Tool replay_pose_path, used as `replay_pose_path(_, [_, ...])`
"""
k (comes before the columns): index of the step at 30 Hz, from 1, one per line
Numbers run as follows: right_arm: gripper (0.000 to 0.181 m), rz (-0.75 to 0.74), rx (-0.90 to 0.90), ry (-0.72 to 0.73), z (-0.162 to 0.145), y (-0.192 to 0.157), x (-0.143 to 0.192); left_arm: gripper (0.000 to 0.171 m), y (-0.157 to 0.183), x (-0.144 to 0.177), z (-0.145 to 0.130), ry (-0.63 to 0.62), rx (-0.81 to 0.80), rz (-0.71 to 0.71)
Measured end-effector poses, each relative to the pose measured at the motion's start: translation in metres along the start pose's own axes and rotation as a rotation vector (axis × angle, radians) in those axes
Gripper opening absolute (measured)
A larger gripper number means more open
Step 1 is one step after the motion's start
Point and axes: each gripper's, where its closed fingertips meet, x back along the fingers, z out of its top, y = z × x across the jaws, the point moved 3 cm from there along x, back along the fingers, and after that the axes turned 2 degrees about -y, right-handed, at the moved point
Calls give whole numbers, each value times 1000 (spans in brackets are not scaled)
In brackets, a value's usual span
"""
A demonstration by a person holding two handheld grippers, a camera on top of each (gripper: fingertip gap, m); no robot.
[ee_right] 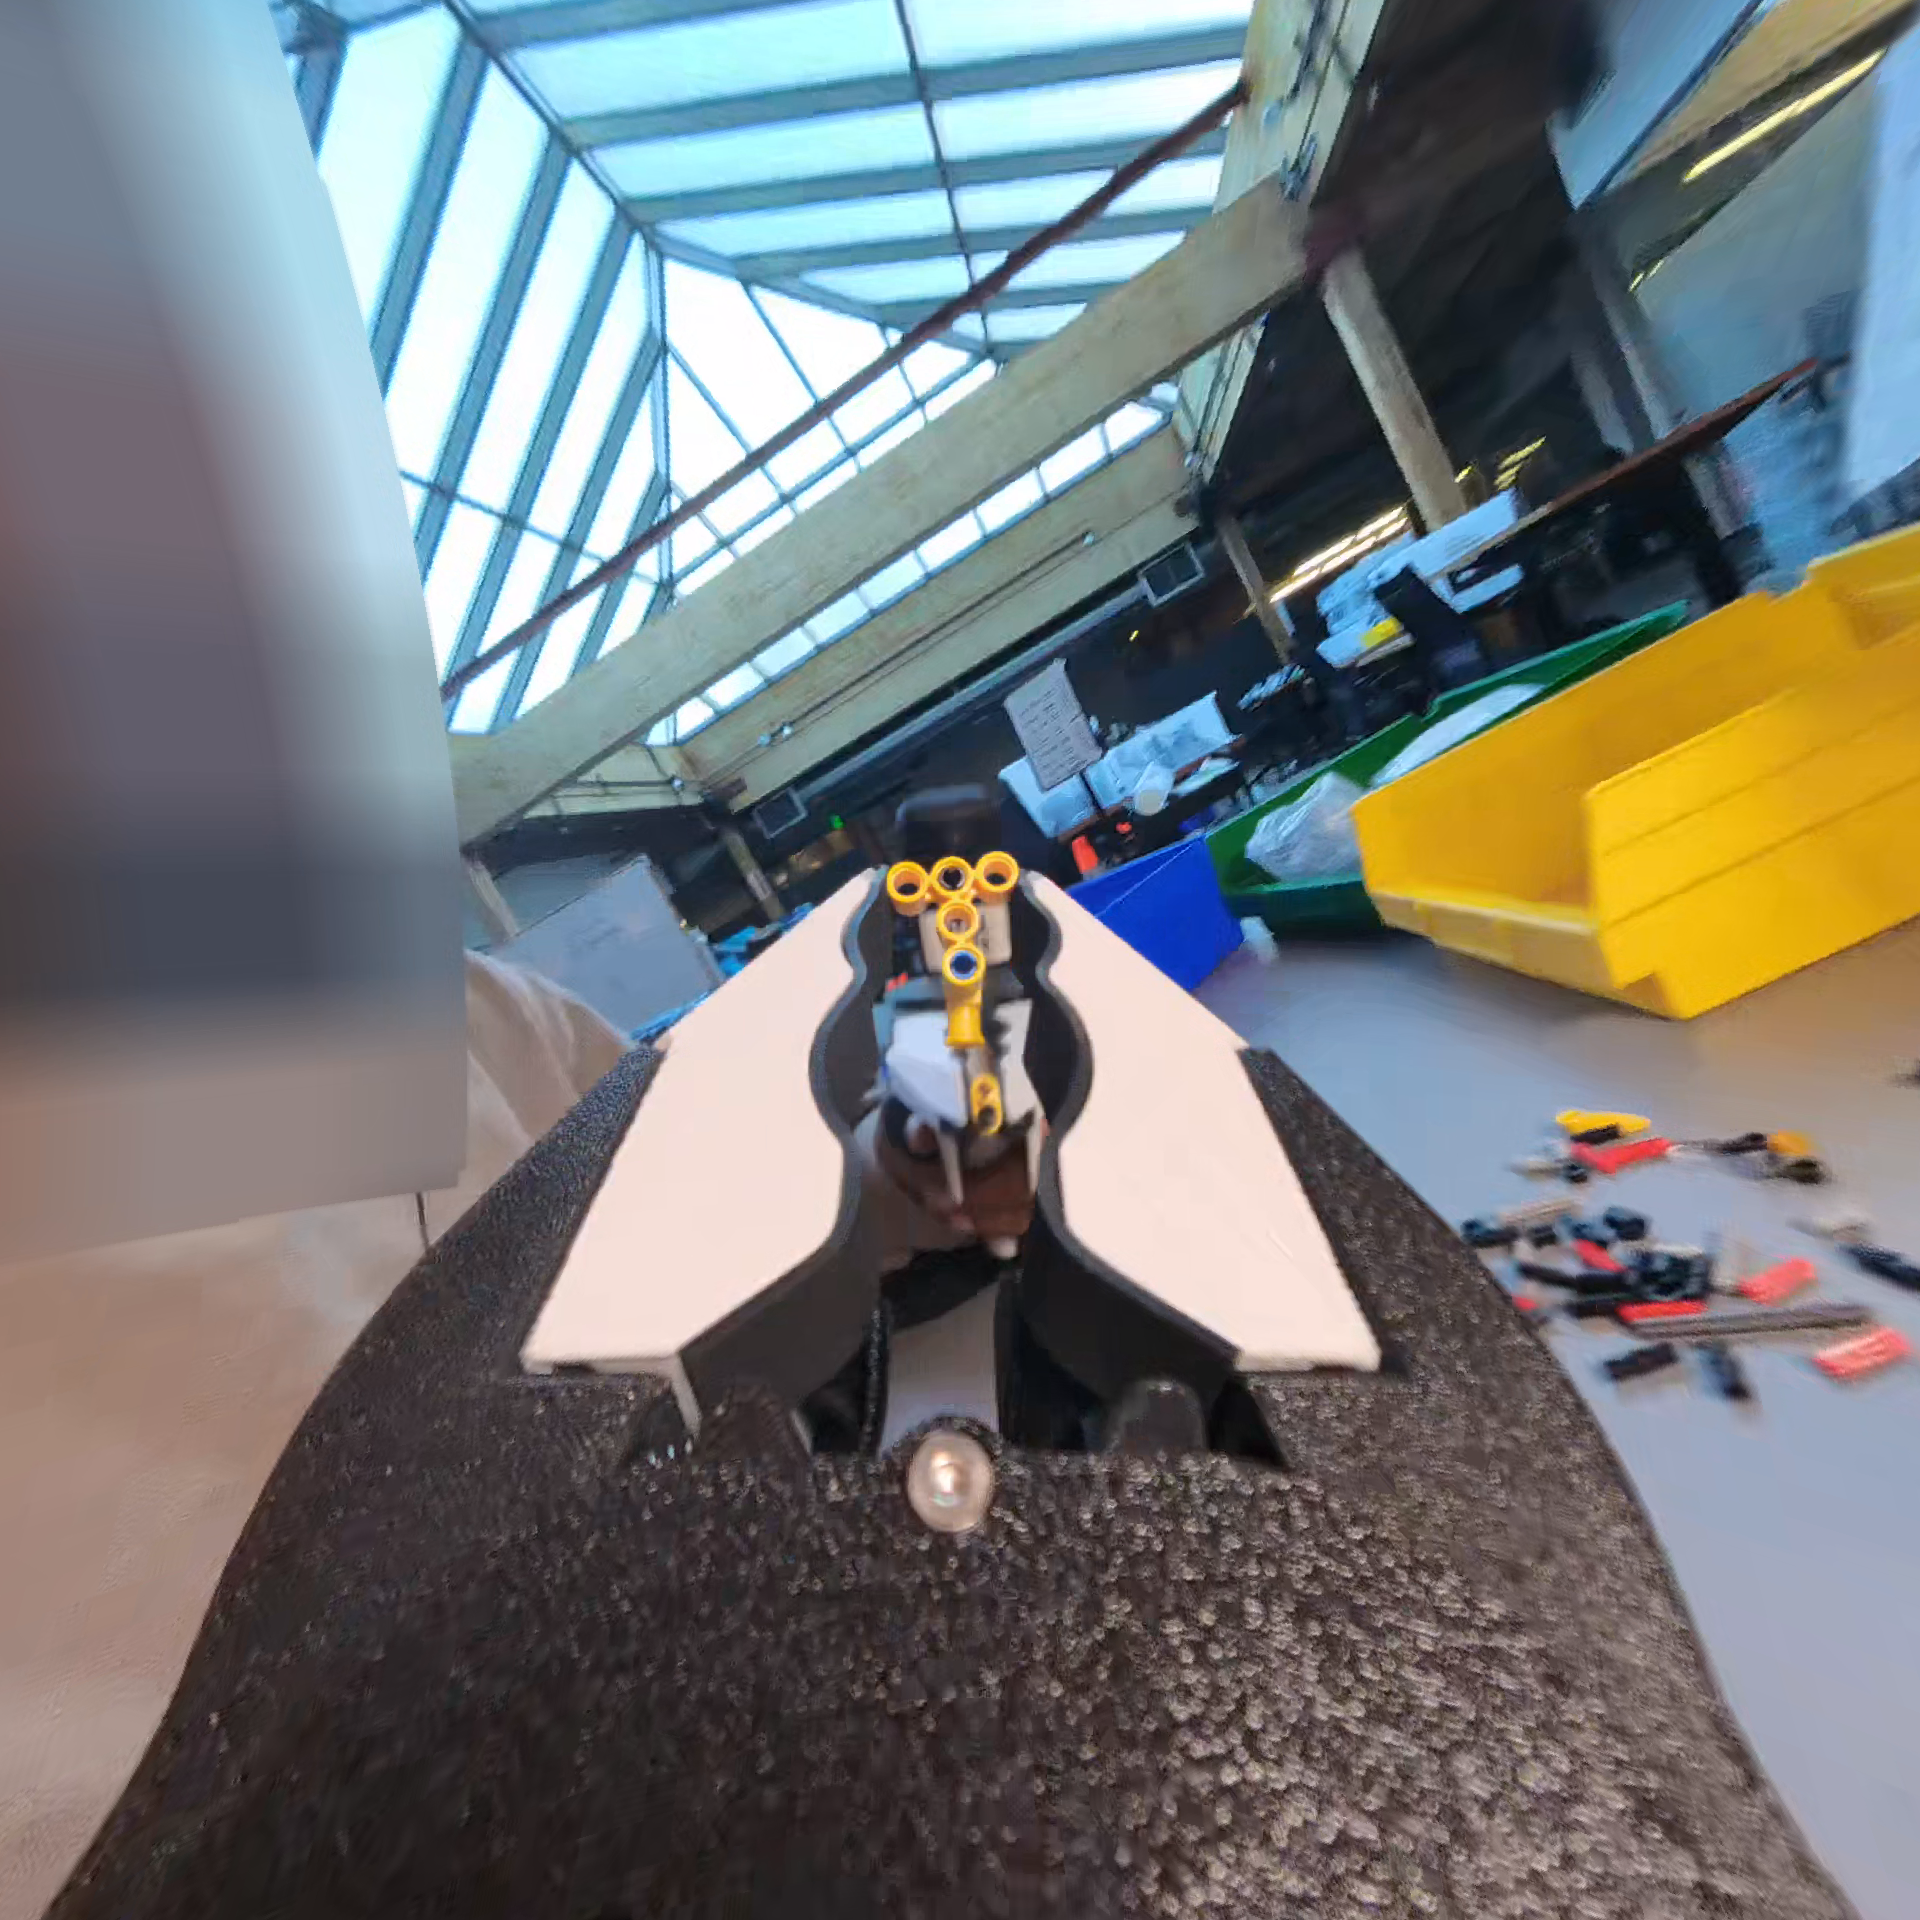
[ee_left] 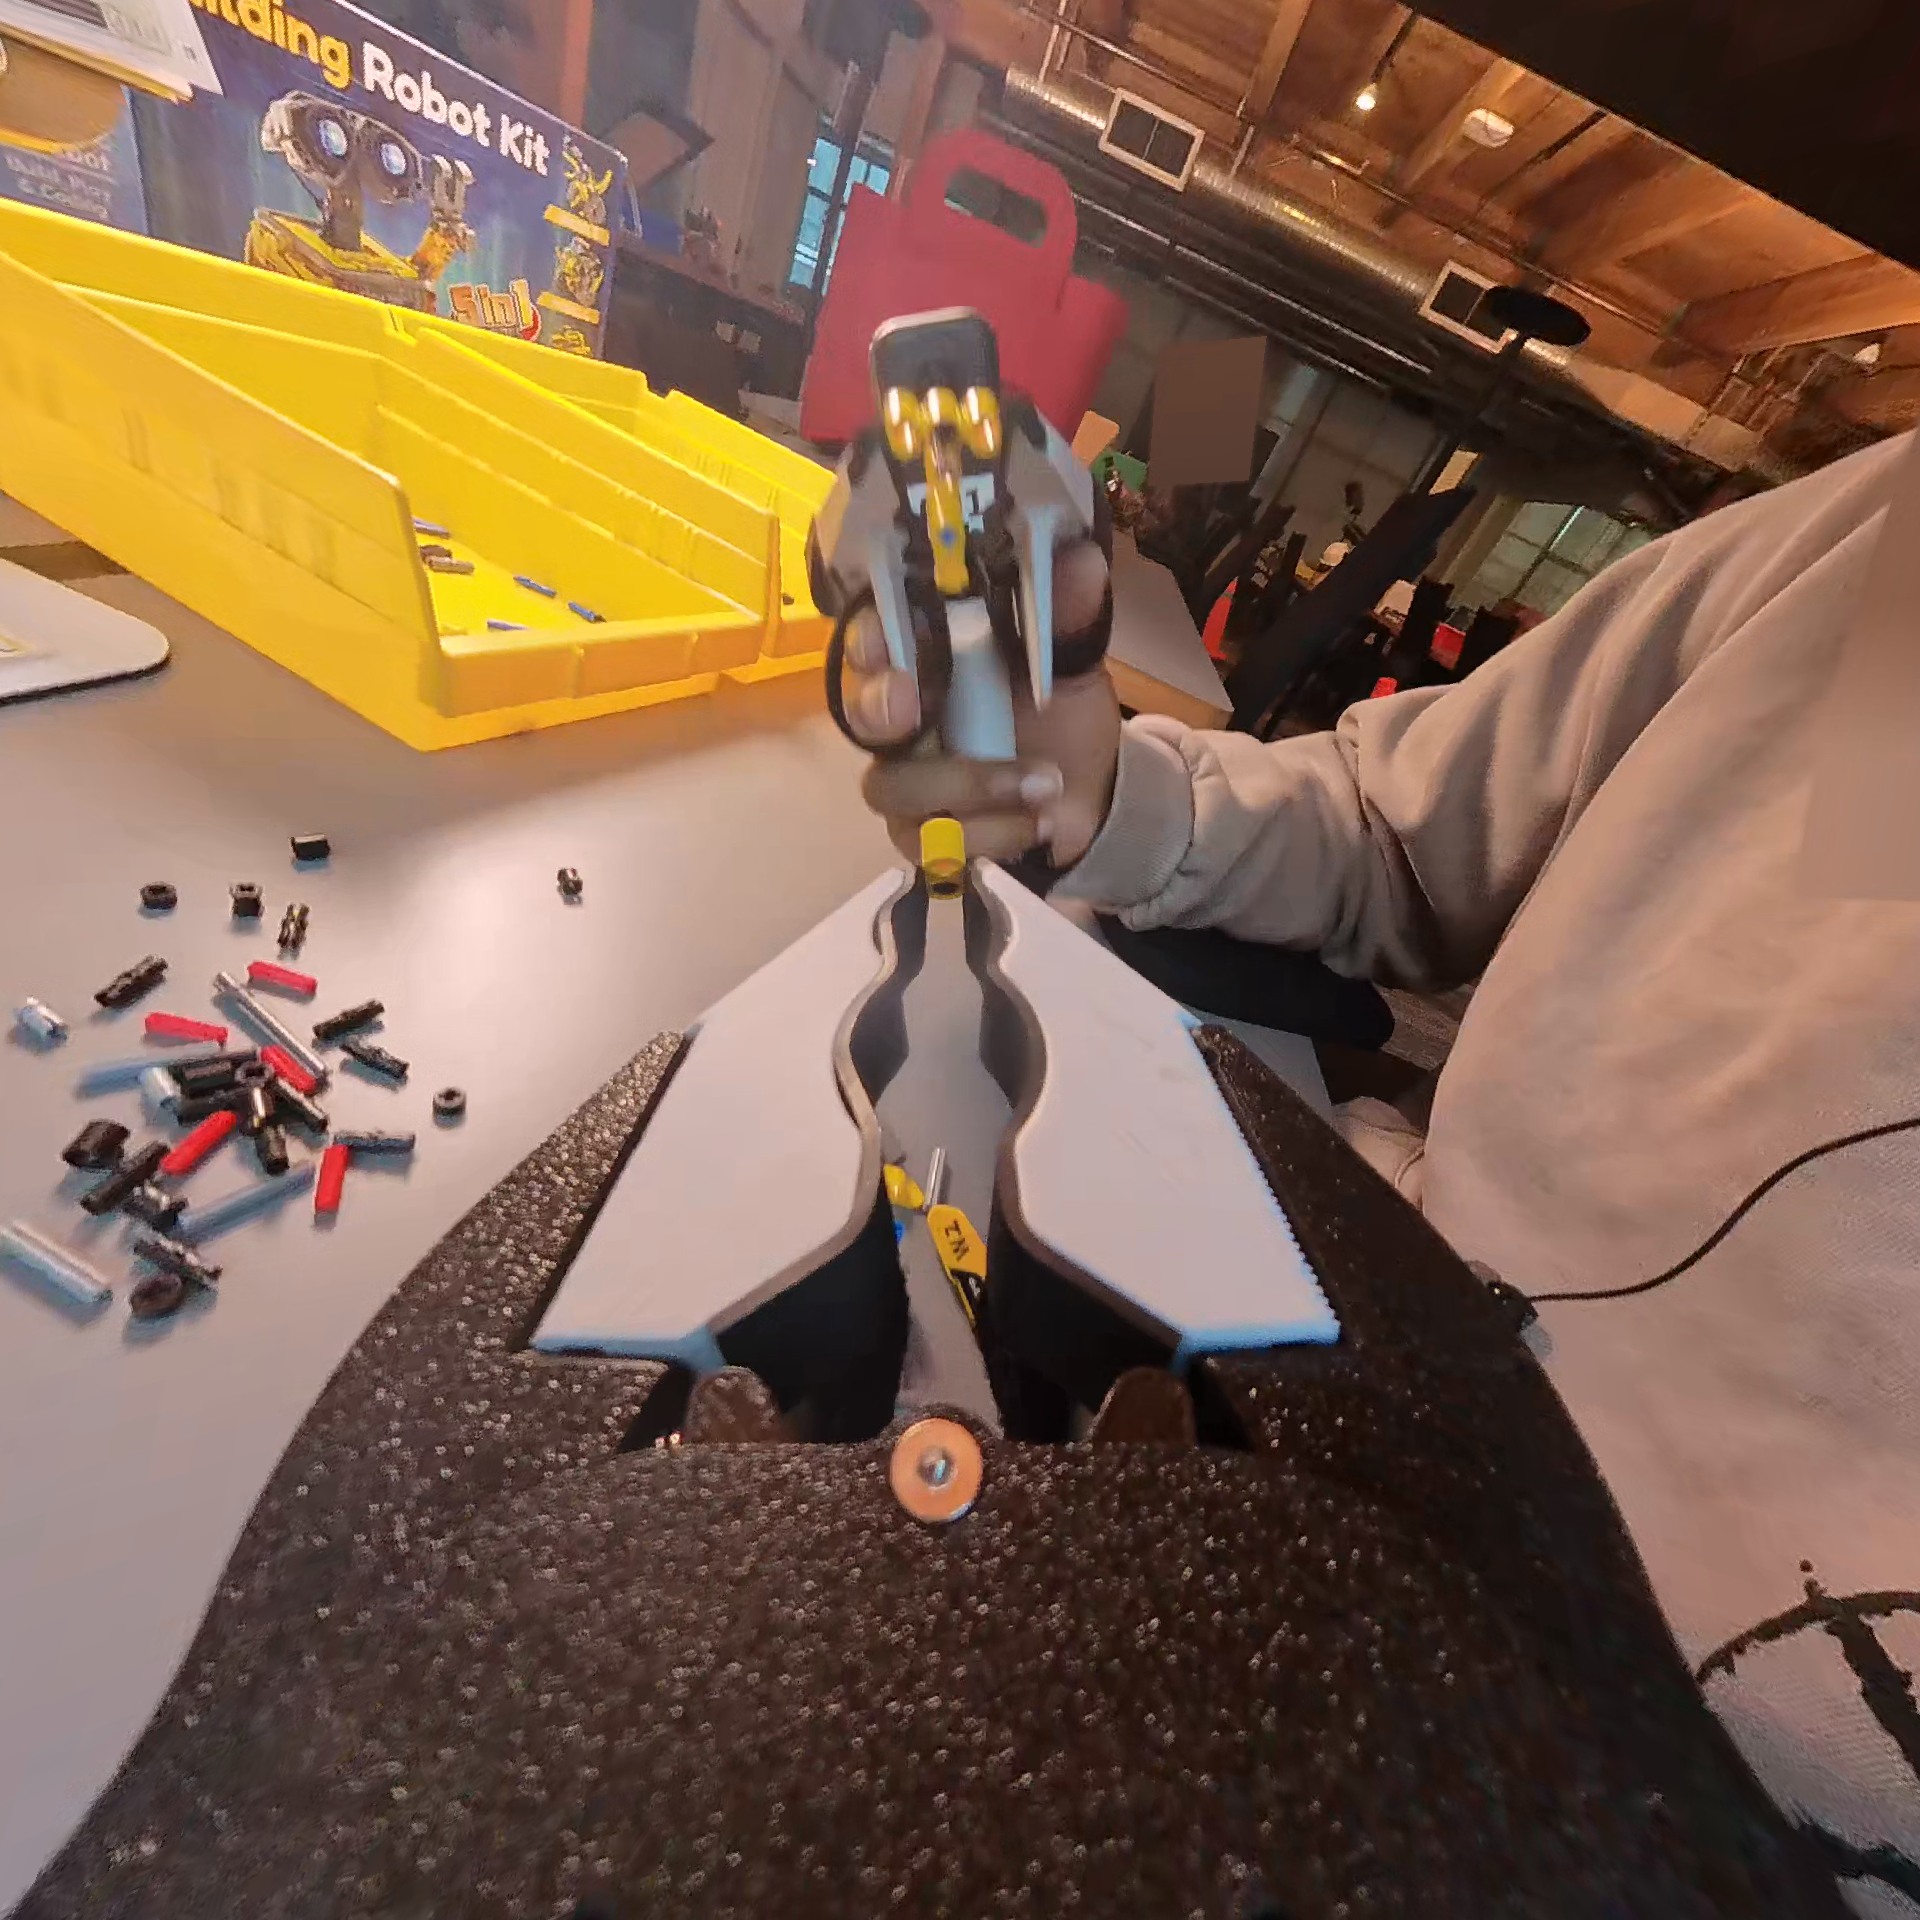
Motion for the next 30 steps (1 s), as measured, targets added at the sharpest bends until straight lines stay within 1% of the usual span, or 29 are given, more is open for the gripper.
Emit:
replay_pose_path(1, [19,11,-1,-52,-13,-1,-8,7,-1,-4,3,-7,-4,-6])
replay_pose_path(2, [20,15,3,-77,-18,0,-11,7,-1,-7,2,-36,-17,-2])
replay_pose_path(4, [20,27,-28,-72,-14,5,-9,7,-3,-9,-4,-63,-43,24])
replay_pose_path(5, [20,7,-22,-92,-16,9,-6,7,-3,-9,-7,-63,-24,18])
replay_pose_path(7, [21,-16,-7,-120,-20,10,-4,7,0,-8,-7,-47,-17,8])
replay_pose_path(10, [21,13,-45,-131,-25,9,-6,7,2,-8,-6,-44,-53,19])
replay_pose_path(12, [21,43,-93,-120,-28,9,-7,7,-2,-10,-12,-91,-76,57])
replay_pose_path(16, [21,87,-148,-117,-34,7,-10,7,-16,-13,-37,-272,-149,168])
replay_pose_path(18, [21,111,-168,-117,-36,5,-10,7,-18,-14,-41,-298,-159,180])
replay_pose_path(23, [21,102,-175,-121,-39,6,-11,7,-22,-10,-40,-287,-125,186])
replay_pose_path(24, [21,97,-179,-121,-39,7,-12,10,-23,-9,-39,-279,-114,183])
replay_pose_path(26, [21,84,-195,-113,-39,10,-12,14,-22,-8,-36,-250,-88,165])
replay_pose_path(30, [21,74,-237,-88,-42,14,-14,17,-16,-8,-24,-159,-42,104])
